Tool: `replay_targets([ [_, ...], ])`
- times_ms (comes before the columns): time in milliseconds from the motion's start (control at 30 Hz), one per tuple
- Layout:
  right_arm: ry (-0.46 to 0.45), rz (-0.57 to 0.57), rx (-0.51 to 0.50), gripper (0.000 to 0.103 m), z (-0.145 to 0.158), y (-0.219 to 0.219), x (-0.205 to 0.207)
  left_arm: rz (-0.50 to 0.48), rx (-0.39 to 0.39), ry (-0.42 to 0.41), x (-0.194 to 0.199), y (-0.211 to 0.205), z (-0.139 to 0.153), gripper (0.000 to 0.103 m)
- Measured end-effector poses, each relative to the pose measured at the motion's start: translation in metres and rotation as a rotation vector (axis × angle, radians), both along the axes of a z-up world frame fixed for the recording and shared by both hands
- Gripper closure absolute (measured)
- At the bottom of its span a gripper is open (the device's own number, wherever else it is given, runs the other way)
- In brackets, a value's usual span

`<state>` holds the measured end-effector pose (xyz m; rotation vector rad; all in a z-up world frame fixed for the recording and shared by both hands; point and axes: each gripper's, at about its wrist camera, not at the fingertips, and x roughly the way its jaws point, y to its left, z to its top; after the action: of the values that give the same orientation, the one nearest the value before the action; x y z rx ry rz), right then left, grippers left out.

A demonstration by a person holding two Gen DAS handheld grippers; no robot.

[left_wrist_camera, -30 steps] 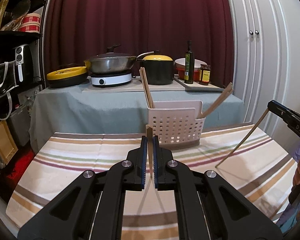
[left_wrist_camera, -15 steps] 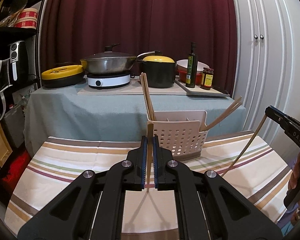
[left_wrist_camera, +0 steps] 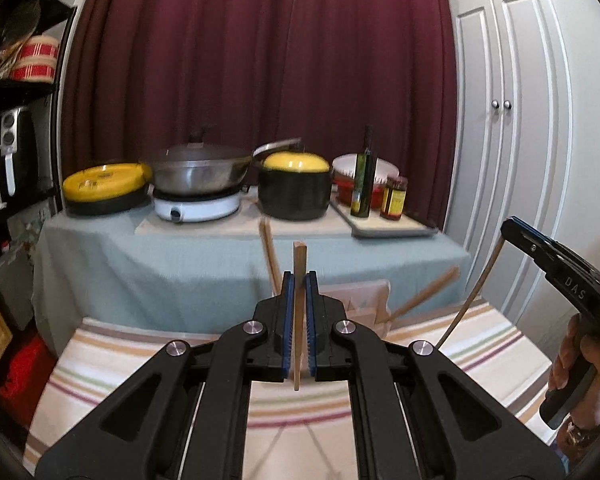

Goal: Organize utensils
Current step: 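Lift the left gripper's chopstick toward the white holder while the right gripper carries its chopstick, then lower both chopsticks into the white holder, tips first, with both grippers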

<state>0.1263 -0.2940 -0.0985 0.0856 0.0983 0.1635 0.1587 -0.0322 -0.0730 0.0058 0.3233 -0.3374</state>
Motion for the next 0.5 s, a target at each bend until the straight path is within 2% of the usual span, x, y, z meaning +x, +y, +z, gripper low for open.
replay_targets([
  [233, -0.077, 0.006, 0.003, 0.096, 0.033, 0.001, 0.029, 0.002, 0.008, -0.075, 0.027, -0.013, 0.032, 0.097],
  [500, -0.115, -0.013, 0.003, 0.096, 0.043, 0.004, 0.065, 0.033, -0.008, -0.15, 0.059, -0.025, 0.051, 0.097],
])
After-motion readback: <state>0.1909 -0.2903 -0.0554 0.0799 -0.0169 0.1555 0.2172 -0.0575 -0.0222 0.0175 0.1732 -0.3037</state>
